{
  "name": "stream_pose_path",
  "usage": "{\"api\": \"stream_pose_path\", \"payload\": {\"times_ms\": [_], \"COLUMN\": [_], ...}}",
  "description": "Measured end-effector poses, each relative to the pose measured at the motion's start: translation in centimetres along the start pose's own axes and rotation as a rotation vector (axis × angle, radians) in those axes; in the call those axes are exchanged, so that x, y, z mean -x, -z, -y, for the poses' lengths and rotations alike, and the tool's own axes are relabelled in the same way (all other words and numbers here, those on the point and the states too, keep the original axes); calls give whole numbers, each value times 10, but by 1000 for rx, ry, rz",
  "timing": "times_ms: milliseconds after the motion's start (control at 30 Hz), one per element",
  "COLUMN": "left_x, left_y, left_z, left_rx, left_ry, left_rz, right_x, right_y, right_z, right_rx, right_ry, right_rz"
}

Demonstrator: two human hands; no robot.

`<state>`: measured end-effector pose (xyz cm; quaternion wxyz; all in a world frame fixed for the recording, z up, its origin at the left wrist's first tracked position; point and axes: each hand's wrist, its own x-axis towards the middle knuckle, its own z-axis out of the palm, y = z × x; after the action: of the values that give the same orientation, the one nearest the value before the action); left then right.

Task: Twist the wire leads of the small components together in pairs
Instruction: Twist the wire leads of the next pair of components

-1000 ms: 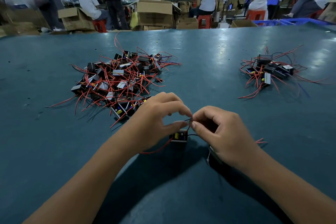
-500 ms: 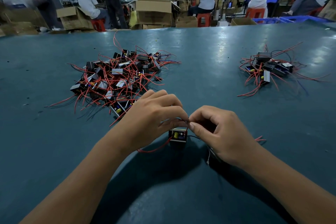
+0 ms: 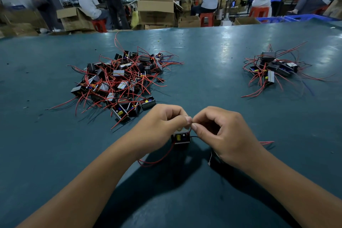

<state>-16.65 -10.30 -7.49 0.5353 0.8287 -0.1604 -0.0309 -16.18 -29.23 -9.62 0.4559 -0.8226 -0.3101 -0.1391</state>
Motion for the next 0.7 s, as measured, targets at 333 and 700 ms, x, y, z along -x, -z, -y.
{"api": "stream_pose_path", "payload": {"times_ms": [333,700], "left_x": [0,-3], "left_y": [7,23], "left_z": [3,11], "left_rx": [-227,-592], "left_ry": [-133,-619], "left_rz": [-117,-110], "right_x": [0,0], "right_y": [-1,2], "right_z": [1,-2], "right_rx": [21,-103], "right_ry": [-8,-68], "right_rz": [-14,25]}}
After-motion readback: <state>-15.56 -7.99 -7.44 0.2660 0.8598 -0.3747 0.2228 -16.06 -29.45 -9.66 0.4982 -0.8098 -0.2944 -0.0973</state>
